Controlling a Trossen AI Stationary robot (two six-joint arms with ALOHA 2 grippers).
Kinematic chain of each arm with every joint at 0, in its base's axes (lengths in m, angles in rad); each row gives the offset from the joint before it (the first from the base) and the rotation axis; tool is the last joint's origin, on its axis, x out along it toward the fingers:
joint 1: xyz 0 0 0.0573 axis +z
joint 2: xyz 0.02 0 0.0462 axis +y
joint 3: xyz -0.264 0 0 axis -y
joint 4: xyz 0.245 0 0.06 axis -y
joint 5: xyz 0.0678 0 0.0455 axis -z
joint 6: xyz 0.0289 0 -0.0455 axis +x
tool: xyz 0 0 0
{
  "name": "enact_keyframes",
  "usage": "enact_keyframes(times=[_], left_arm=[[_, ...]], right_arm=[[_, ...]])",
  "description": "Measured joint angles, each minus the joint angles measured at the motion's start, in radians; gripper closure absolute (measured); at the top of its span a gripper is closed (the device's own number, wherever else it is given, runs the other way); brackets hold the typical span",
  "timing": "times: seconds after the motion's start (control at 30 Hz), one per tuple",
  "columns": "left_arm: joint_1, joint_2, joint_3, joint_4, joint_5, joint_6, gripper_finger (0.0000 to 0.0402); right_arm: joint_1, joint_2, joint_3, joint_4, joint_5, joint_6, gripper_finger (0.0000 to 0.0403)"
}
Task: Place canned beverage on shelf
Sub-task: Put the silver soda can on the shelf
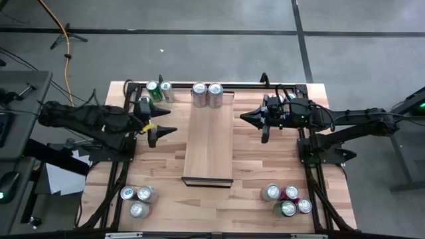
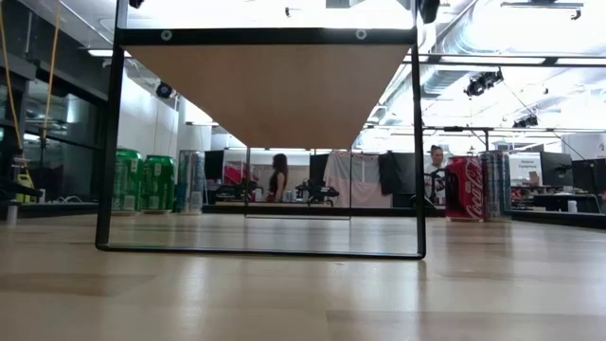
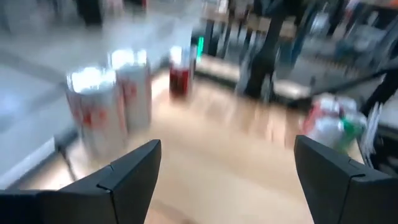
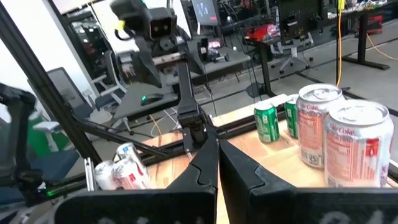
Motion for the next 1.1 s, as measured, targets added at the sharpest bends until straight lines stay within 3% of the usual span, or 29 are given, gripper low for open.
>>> enact_keyframes(times=[0.2,0.37,0.57,0.8,0.97,1.1], left_arm=[[-0.057,0.264,0.326,-0.588,0.236,-0.39,0.0104],[-0.194,0.445,0.41,-0.913,0.408,-0.705,0.0104],[-0.41,0.573,0.407,-0.879,0.474,-1.049,0.0104],[-0.558,0.684,0.407,-0.872,0.547,-1.32,0.0104],[-0.598,0.749,0.406,-0.871,0.56,-1.363,0.0104],[-0.599,0.795,0.406,-0.873,0.559,-1.297,0.0104]], right_arm=[[0.0,0.0,0.0,-0.089,0.0,-0.002,0.0403],[0.0,0.0,0.0,-0.15,0.0,-0.002,0.0403],[0.0,0.0,0.0,-0.197,-0.01,-0.029,0.0403],[0.0,0.0,0.0,-0.225,-0.013,-0.048,0.0403],[0.0,0.0,0.0,-0.234,-0.014,-0.051,0.0403],[0.0,0.0,0.0,-0.234,-0.015,-0.056,0.0403]])
